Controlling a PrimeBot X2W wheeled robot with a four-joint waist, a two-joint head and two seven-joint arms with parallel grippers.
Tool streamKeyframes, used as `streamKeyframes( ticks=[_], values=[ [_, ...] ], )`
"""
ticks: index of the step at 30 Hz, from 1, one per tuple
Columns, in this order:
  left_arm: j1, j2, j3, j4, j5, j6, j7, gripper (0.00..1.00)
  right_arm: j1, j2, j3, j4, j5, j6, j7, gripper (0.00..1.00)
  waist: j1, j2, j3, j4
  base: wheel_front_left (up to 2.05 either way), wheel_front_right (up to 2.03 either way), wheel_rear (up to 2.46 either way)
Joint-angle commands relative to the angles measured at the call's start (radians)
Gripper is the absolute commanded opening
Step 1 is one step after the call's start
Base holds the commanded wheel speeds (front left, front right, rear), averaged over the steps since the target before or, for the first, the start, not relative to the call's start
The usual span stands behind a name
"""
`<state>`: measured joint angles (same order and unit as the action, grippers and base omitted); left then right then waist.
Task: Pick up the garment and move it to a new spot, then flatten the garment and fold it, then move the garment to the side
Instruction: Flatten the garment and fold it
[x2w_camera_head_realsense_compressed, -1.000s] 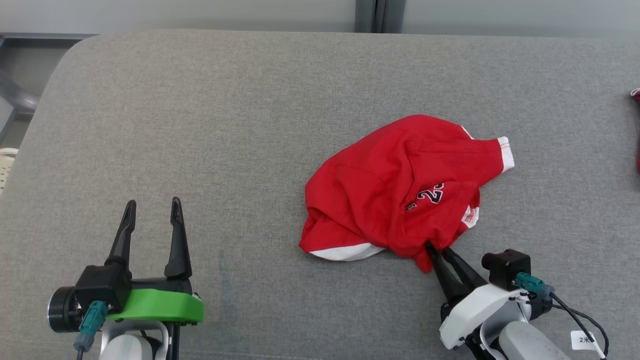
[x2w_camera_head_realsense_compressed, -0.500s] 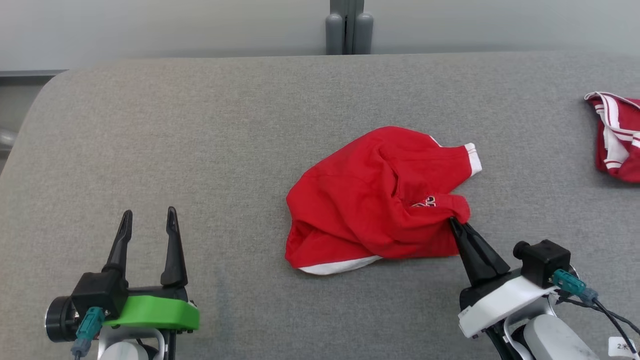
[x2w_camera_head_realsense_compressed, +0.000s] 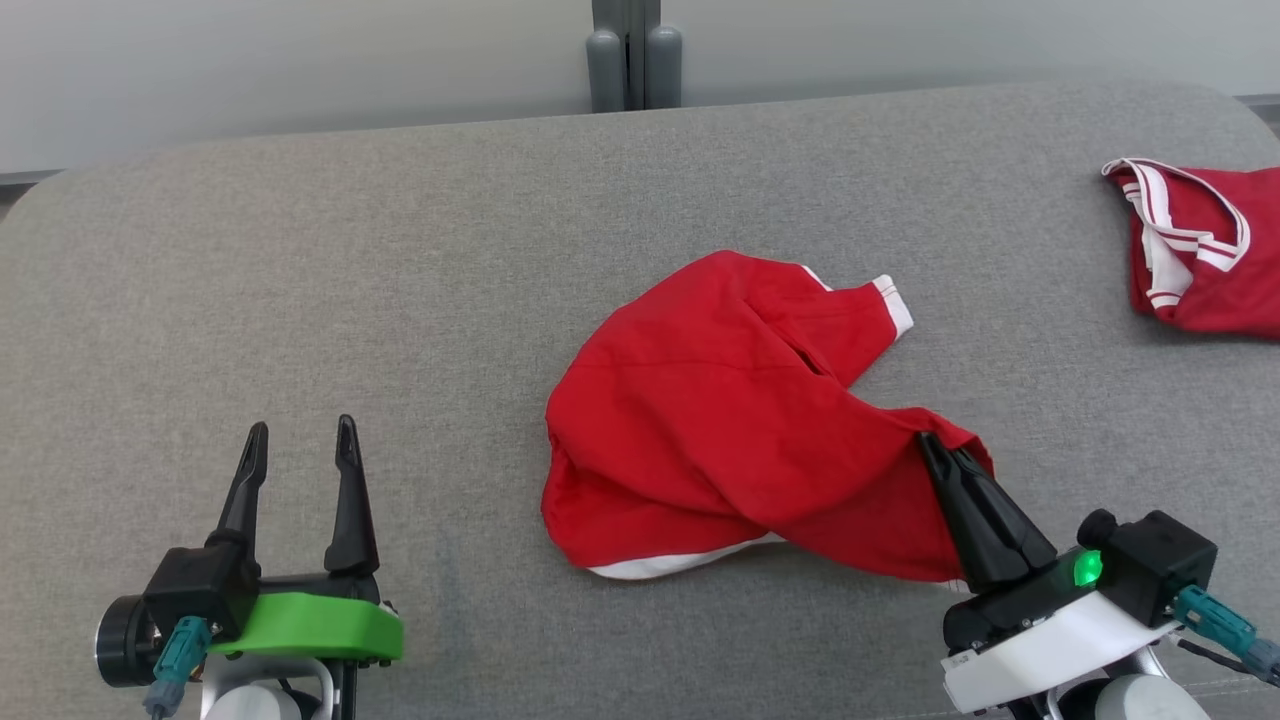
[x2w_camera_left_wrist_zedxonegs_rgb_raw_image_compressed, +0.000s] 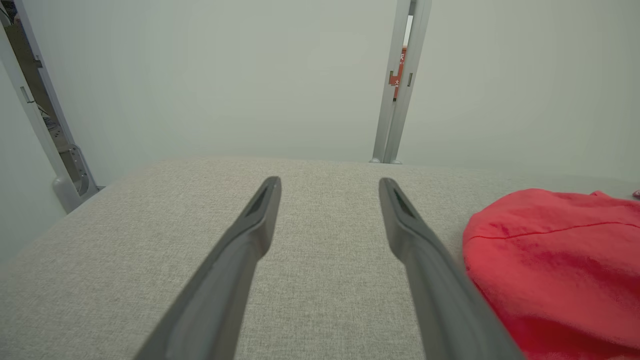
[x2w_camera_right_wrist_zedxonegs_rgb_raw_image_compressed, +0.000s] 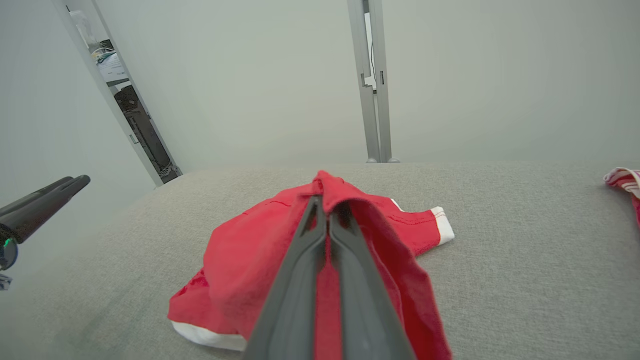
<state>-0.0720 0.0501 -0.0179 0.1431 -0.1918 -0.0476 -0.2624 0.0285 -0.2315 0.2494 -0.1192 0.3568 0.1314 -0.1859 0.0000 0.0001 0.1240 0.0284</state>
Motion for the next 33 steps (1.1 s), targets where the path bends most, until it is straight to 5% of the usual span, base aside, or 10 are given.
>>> streamKeyframes(
  ticks=[1, 16, 33],
  values=[
    [-0.003, 0.001, 0.000, -0.002, -0.006, 0.006, -0.003, 1.00, 0.016, 0.008, -0.017, -0.019, 0.002, -0.002, 0.009, 0.00, 0.0000, -0.0001, 0.011, -0.007, 0.00, 0.00, 0.00],
    [-0.040, 0.001, -0.039, 0.008, -0.027, 0.013, -0.003, 1.00, -0.066, -0.020, -0.065, 0.102, -0.007, -0.002, 0.000, 0.00, 0.0000, -0.0001, 0.047, 0.046, 0.00, 0.00, 0.00],
    [-0.086, 0.001, -0.099, 0.015, -0.035, 0.024, -0.003, 1.00, -0.490, -0.100, 0.021, 0.644, 0.068, -0.002, -0.050, 0.00, 0.0000, -0.0001, 0.098, 0.141, 0.00, 0.00, 0.00]
  ],
)
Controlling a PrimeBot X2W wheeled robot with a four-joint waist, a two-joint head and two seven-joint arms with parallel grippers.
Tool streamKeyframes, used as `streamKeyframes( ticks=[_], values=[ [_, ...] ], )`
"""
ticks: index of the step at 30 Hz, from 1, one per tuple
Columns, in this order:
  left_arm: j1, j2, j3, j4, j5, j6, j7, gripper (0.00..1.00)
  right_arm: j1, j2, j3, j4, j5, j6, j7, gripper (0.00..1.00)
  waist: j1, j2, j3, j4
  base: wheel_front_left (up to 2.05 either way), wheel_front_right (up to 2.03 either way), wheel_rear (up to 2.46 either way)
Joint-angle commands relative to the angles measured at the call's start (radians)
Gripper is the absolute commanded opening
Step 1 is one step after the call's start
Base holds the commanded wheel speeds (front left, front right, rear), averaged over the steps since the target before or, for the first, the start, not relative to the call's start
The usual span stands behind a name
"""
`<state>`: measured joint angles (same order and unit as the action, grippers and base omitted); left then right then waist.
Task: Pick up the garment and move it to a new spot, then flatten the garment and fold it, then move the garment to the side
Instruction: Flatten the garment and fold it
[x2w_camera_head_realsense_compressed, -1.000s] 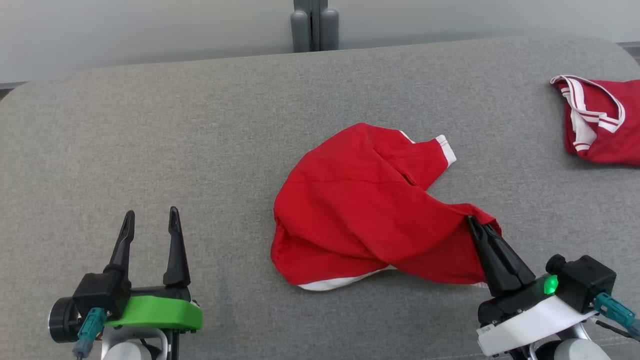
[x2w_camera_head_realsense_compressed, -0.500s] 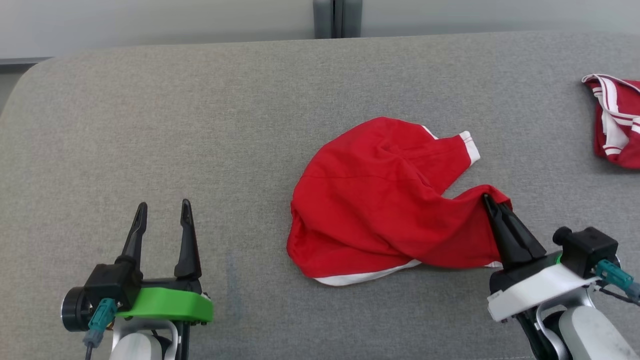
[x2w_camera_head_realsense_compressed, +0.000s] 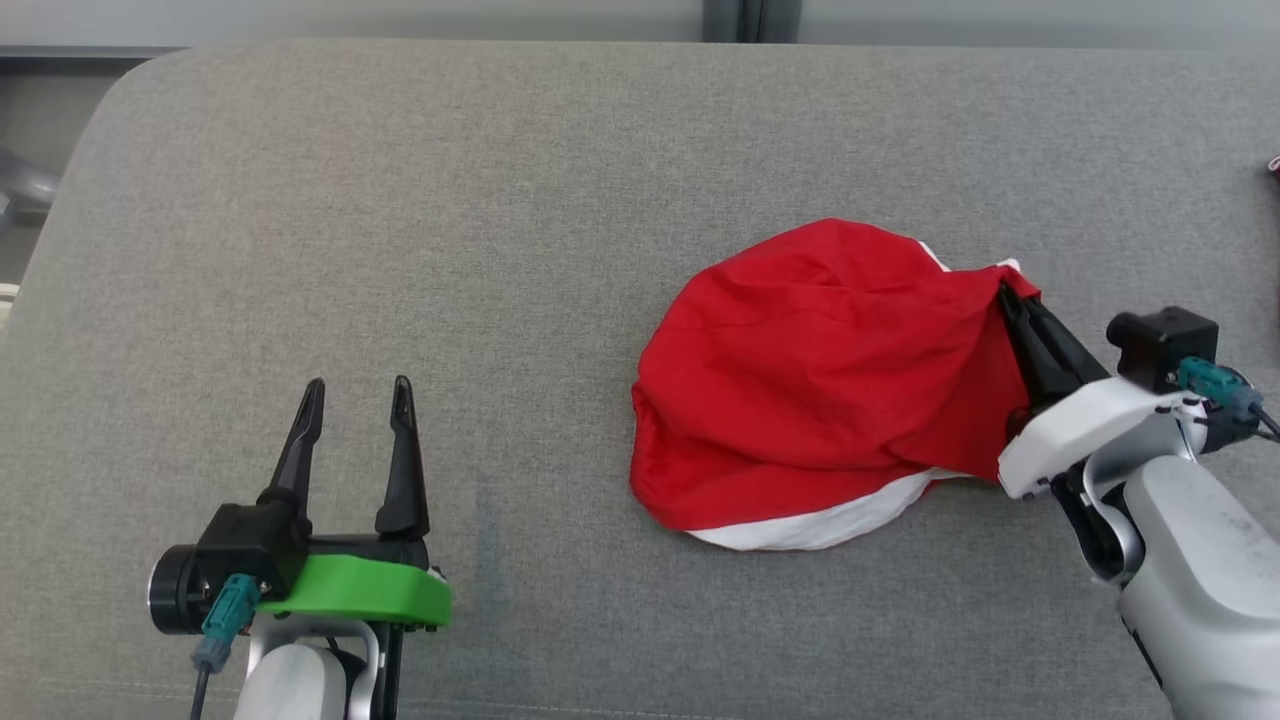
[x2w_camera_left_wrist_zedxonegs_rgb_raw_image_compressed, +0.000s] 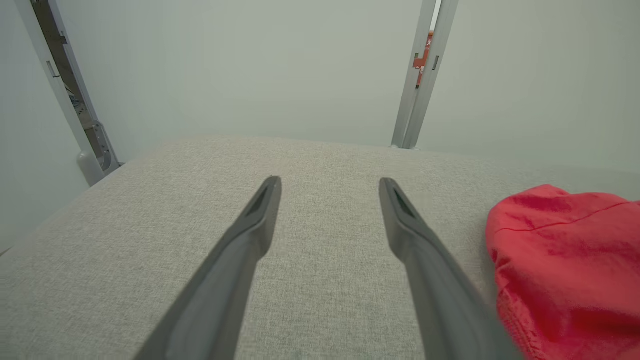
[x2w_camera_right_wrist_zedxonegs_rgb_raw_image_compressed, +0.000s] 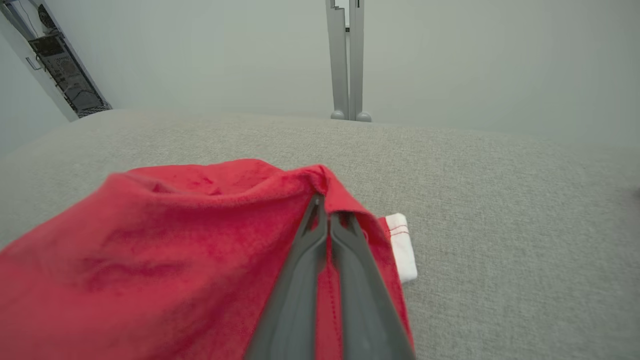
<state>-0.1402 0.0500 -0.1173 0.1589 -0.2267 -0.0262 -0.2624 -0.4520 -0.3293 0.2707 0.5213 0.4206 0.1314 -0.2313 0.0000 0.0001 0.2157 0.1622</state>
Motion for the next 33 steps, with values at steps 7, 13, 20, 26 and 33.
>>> streamKeyframes(
  ticks=[7, 13, 20, 26, 33],
  values=[
    [-0.022, 0.002, -0.021, 0.003, -0.012, 0.017, -0.003, 1.00, -0.132, 0.008, 0.044, 0.194, 0.038, -0.002, -0.026, 1.00, 0.0000, -0.0001, 0.009, 0.004, 0.00, 0.00, 0.00],
    [-0.010, 0.002, -0.011, 0.009, -0.008, 0.015, -0.003, 1.00, -0.131, -0.002, 0.043, 0.190, 0.058, -0.002, -0.034, 1.00, 0.0000, -0.0001, -0.017, -0.028, 0.00, 0.00, 0.00],
    [0.018, 0.002, 0.015, 0.011, 0.005, 0.002, -0.003, 1.00, -0.016, -0.023, -0.024, 0.038, 0.044, -0.002, -0.033, 1.00, 0.0000, -0.0001, -0.051, -0.076, 0.00, 0.00, 0.00],
    [0.033, 0.002, 0.035, 0.011, 0.017, -0.008, -0.003, 1.00, 0.107, -0.014, -0.111, -0.123, 0.032, -0.002, -0.034, 1.00, 0.0000, -0.0001, -0.064, -0.111, 0.00, 0.00, 0.00],
    [0.051, 0.002, 0.049, 0.018, 0.024, -0.017, -0.003, 1.00, 0.248, 0.015, -0.160, -0.294, 0.005, -0.002, -0.034, 1.00, 0.0000, -0.0001, -0.082, -0.136, 0.00, 0.00, 0.00]
  ],
)
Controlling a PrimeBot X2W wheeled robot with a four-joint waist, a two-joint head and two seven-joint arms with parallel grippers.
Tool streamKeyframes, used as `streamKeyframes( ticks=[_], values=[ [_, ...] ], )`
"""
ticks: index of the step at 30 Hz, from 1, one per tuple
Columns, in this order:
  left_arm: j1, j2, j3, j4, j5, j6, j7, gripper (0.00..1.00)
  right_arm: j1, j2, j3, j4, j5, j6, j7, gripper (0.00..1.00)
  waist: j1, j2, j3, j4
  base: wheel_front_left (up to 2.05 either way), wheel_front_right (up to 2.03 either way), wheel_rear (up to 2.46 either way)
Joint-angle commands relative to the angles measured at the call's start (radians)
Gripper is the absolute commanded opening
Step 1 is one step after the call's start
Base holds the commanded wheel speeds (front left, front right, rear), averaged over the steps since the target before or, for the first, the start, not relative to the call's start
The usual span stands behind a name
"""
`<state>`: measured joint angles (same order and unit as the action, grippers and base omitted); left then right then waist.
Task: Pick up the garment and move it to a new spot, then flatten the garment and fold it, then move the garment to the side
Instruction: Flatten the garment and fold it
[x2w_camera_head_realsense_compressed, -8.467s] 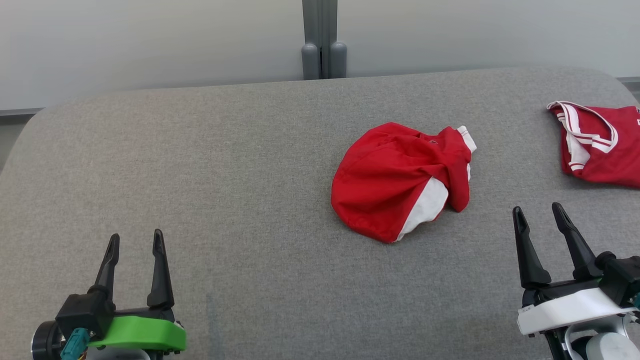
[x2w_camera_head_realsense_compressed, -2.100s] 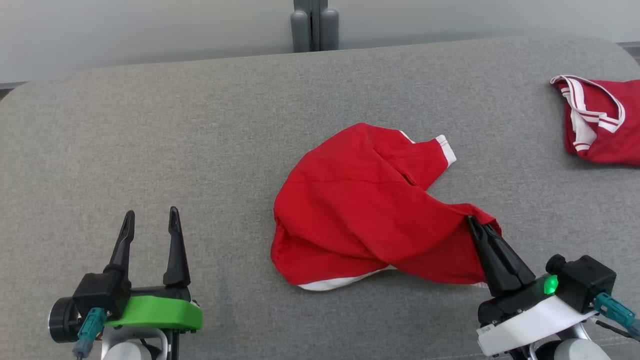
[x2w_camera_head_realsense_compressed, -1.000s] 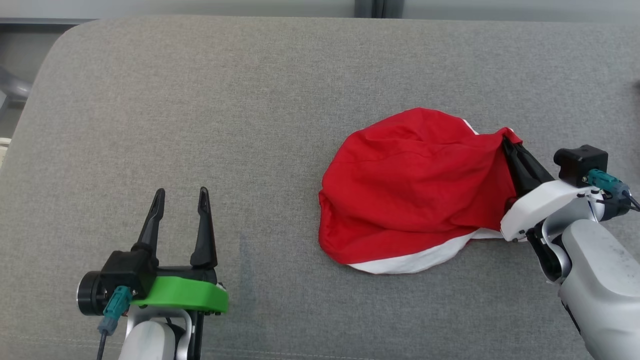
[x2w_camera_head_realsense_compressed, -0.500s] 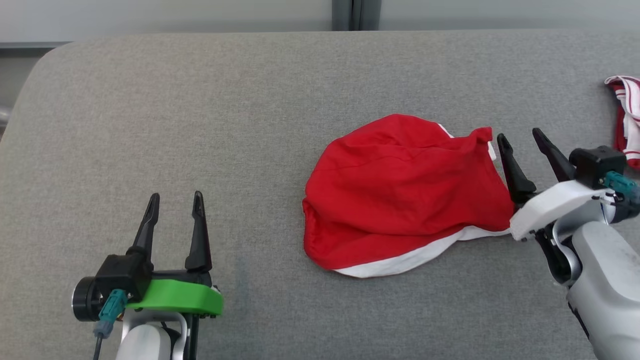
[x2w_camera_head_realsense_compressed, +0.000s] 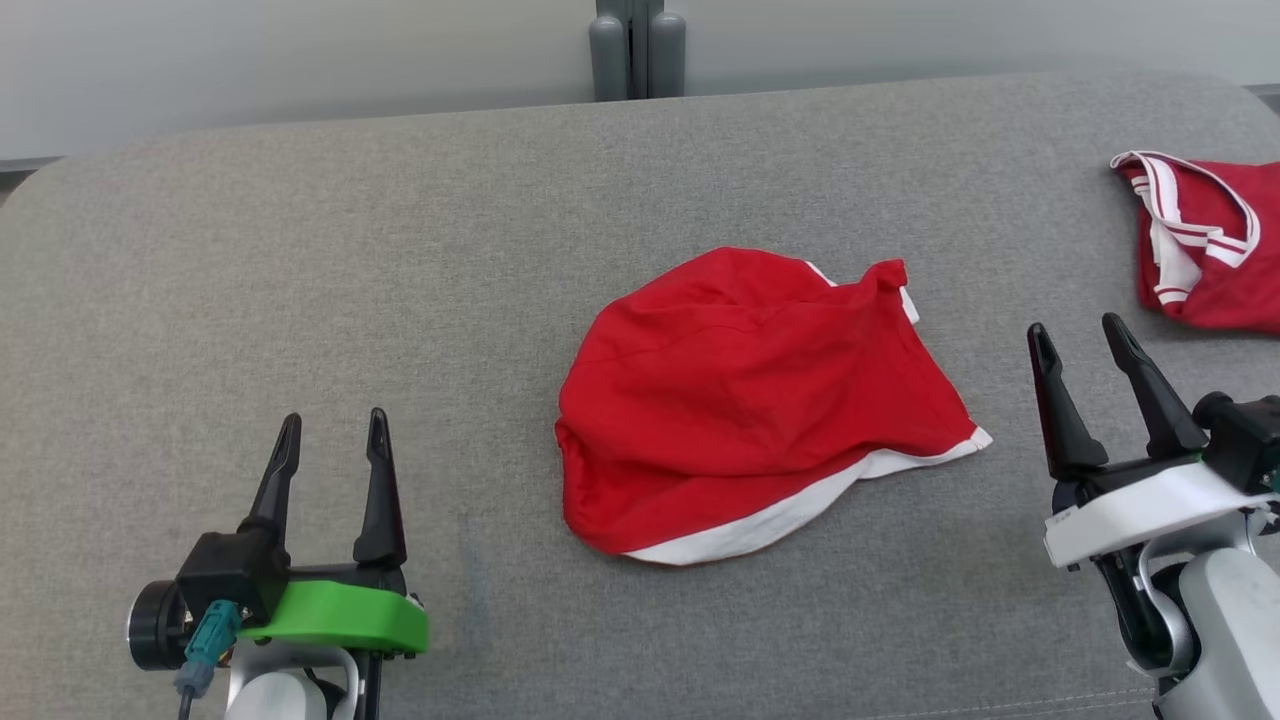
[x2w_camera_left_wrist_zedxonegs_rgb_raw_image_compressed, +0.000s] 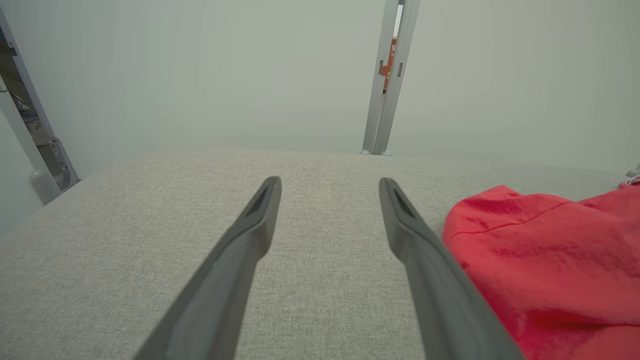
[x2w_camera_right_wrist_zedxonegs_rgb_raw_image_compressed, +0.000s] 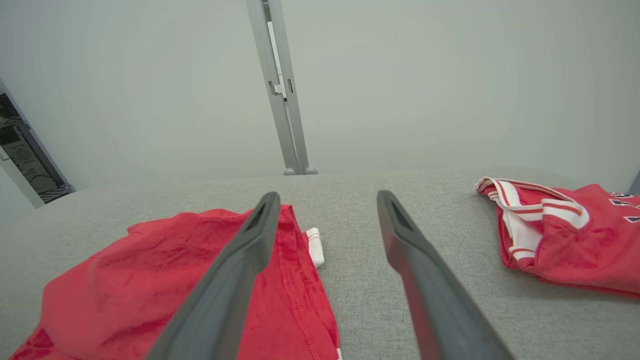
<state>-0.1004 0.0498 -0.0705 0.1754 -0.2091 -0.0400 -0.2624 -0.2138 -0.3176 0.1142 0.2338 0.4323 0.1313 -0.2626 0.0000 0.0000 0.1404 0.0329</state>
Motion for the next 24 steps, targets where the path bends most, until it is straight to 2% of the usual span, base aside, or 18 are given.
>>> streamKeyframes(
  ticks=[1, 6, 11, 17, 24],
  values=[
    [0.014, 0.002, 0.003, 0.003, 0.008, -0.004, -0.003, 1.00, 0.029, 0.008, -0.008, -0.030, -0.010, -0.001, -0.002, 1.00, 0.0000, 0.0000, -0.009, -0.009, 0.00, 0.00, 0.00],
    [0.022, 0.002, 0.000, 0.009, 0.009, -0.011, -0.003, 1.00, 0.129, 0.037, -0.037, -0.135, -0.039, -0.001, -0.002, 1.00, 0.0000, 0.0000, -0.020, -0.017, 0.00, 0.00, 0.00],
    [0.023, 0.002, -0.002, 0.011, 0.011, -0.015, -0.003, 1.00, 0.190, 0.058, -0.058, -0.177, -0.065, -0.001, -0.002, 1.00, 0.0000, 0.0000, -0.019, -0.022, 0.00, 0.00, 0.00],
    [0.009, 0.002, -0.009, 0.014, 0.013, -0.019, -0.003, 1.00, 0.172, 0.040, -0.051, -0.134, -0.087, -0.001, -0.002, 1.00, 0.0000, 0.0000, -0.010, -0.017, 0.00, 0.00, 0.00],
    [-0.010, 0.002, -0.026, 0.008, 0.003, -0.009, -0.003, 1.00, 0.078, 0.010, -0.014, -0.016, -0.103, -0.001, -0.002, 1.00, 0.0000, 0.0000, 0.019, 0.011, 0.00, 0.00, 0.00]
  ],
)
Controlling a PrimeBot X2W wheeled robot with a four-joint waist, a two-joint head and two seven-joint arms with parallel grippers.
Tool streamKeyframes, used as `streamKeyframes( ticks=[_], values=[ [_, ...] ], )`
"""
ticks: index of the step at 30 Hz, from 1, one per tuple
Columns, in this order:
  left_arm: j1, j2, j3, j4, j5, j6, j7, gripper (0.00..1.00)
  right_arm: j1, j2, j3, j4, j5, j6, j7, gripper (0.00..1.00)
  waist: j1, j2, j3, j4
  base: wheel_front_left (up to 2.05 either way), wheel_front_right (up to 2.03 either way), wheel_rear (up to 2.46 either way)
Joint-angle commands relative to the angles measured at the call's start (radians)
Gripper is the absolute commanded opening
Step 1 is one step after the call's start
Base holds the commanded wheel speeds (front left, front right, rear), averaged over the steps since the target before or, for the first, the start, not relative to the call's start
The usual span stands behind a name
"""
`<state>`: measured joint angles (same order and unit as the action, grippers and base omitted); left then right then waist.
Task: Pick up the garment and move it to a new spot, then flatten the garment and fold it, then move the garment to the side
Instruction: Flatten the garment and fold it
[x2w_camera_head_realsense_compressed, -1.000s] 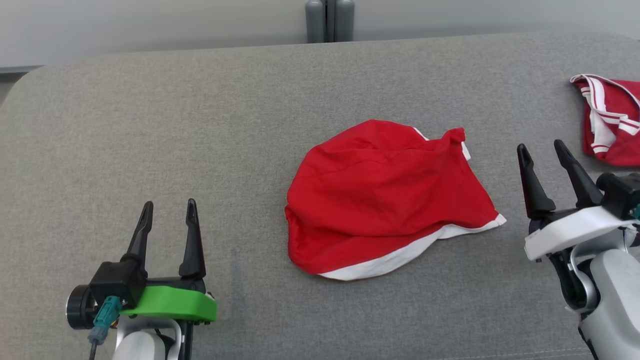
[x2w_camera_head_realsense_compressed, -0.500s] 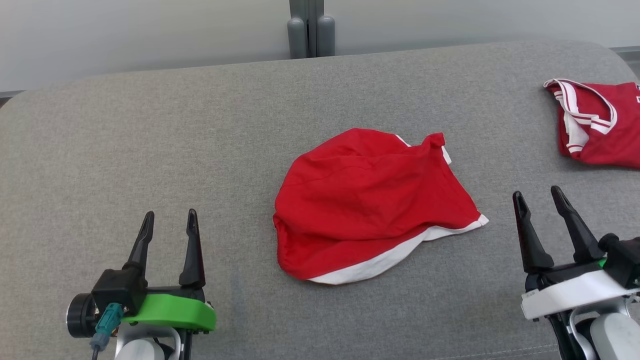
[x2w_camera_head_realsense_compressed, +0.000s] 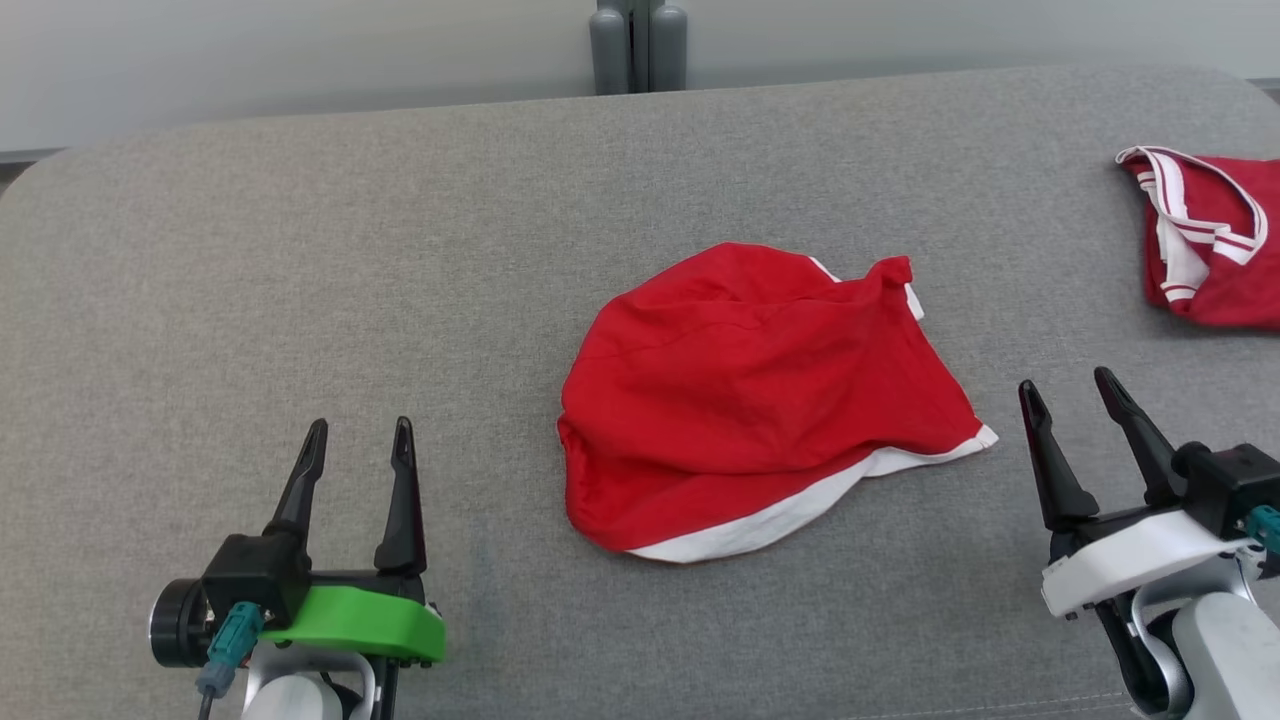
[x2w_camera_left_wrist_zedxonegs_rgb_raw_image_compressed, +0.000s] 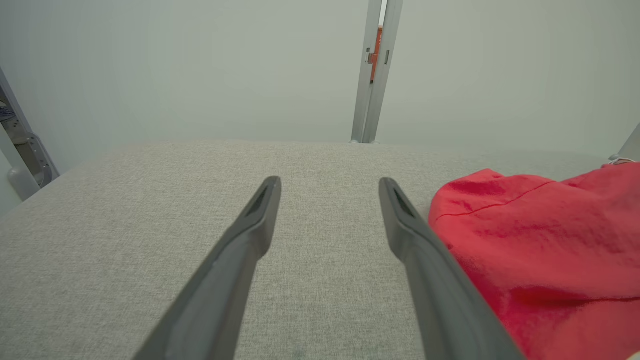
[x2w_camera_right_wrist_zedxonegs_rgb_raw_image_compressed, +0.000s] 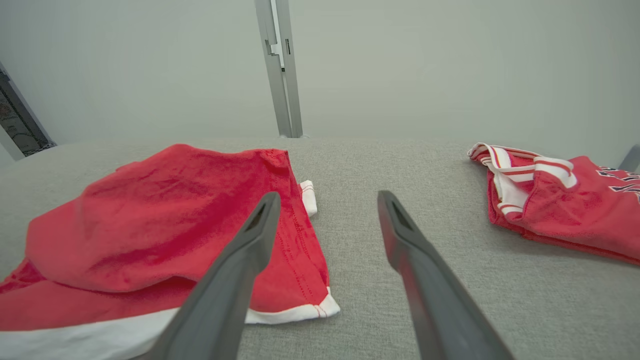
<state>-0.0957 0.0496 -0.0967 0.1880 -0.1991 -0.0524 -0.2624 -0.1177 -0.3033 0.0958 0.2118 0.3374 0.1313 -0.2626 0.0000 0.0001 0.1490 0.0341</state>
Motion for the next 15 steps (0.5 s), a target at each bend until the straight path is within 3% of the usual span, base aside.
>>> streamKeyframes(
  ticks=[1, 15],
  values=[
    [-0.016, 0.002, -0.003, -0.005, -0.008, 0.007, -0.003, 1.00, -0.031, -0.008, 0.009, 0.026, -0.009, -0.001, -0.002, 1.00, 0.0000, -0.0001, 0.015, 0.014, 0.00, 0.00, 0.00],
    [-0.053, 0.002, -0.042, -0.014, -0.023, 0.028, -0.003, 1.00, -0.176, -0.032, 0.092, 0.370, 0.020, -0.001, -0.002, 1.00, 0.0000, -0.0001, 0.077, 0.082, 0.00, 0.00, 0.00]
  ],
)
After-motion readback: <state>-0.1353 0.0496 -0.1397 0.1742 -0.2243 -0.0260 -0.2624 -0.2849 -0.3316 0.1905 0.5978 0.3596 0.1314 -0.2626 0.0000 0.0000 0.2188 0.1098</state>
